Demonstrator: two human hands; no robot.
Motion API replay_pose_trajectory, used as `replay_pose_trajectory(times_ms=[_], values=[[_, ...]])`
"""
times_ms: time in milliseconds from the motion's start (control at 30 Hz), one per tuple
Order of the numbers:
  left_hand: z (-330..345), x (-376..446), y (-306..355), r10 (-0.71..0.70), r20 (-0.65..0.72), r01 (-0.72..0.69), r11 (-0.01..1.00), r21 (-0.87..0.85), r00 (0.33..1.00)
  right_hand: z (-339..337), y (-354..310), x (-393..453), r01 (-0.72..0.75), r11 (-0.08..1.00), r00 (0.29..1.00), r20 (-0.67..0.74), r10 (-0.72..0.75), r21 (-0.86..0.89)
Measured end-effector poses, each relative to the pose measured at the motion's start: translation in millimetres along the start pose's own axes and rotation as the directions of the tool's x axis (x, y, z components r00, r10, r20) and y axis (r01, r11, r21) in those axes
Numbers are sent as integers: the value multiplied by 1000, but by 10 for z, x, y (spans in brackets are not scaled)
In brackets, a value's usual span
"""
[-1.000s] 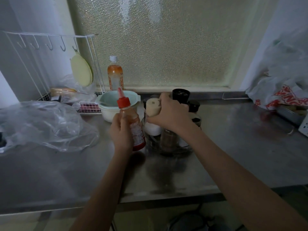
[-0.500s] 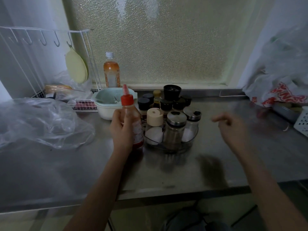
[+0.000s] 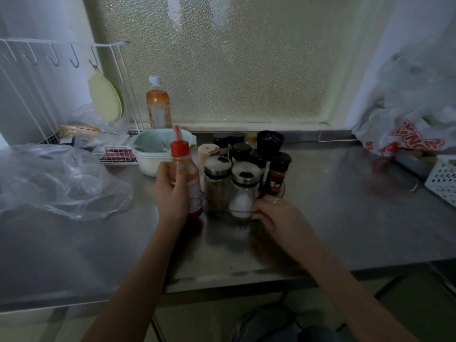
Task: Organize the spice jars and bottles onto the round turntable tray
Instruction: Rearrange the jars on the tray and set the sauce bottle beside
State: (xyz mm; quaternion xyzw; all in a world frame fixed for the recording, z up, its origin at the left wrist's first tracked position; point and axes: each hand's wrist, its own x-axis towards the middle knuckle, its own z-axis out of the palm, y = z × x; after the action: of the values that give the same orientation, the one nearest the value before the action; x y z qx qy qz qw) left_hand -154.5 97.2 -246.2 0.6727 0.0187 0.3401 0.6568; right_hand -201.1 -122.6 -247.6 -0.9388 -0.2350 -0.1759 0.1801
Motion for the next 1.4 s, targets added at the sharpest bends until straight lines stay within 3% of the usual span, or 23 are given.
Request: replay_pose_trajectory(times_ms=[200,267,367,400,567,767,967,1033,1067,1133,1167,1200,1300,1333,1400], values=[[-24,-71,44,146,-75,-141,988,65,986,136,-487,217,-46,998,999,14,46,32],[-19,-78,33,160,-45,-157,986,63,986,38,-519,183,-153,970,980,-94,173,189],[16,-103,48,185,5,-184,980,81,983,-129,-300,67,-286,886,840,-349,415,365],[30,-120,52,189,34,-192,978,79,981,-154,-192,51,-327,878,822,-352,447,350],[38,-98,2,152,108,-165,979,116,982,-47,1,257,-451,853,870,-84,486,263],[28,-36,-75,101,96,-111,988,108,990,98,-107,459,-512,857,857,-106,505,-53],[30,-19,-109,89,127,-101,991,85,988,137,-133,592,-574,812,815,-173,554,-105],[28,-22,-113,96,138,-107,991,81,986,91,-155,513,-530,847,832,-218,510,-40],[28,-21,-113,97,141,-109,991,78,985,46,-158,461,-487,873,827,-304,472,30],[29,-18,-114,98,139,-110,991,81,985,-78,-124,382,-378,903,722,-545,426,205],[32,-20,-112,98,136,-110,990,85,986,-135,-79,393,-359,890,666,-591,454,279],[31,-25,-107,96,134,-108,990,88,986,-177,-17,433,-360,870,656,-571,493,337],[35,-35,-84,96,135,-108,991,81,986,-178,120,582,-394,779,754,-313,577,487],[37,-35,-79,93,136,-104,992,73,986,-163,135,595,-393,762,765,-277,581,515],[34,-34,-77,95,137,-105,992,67,986,-162,152,546,-353,766,746,-333,577,537]])
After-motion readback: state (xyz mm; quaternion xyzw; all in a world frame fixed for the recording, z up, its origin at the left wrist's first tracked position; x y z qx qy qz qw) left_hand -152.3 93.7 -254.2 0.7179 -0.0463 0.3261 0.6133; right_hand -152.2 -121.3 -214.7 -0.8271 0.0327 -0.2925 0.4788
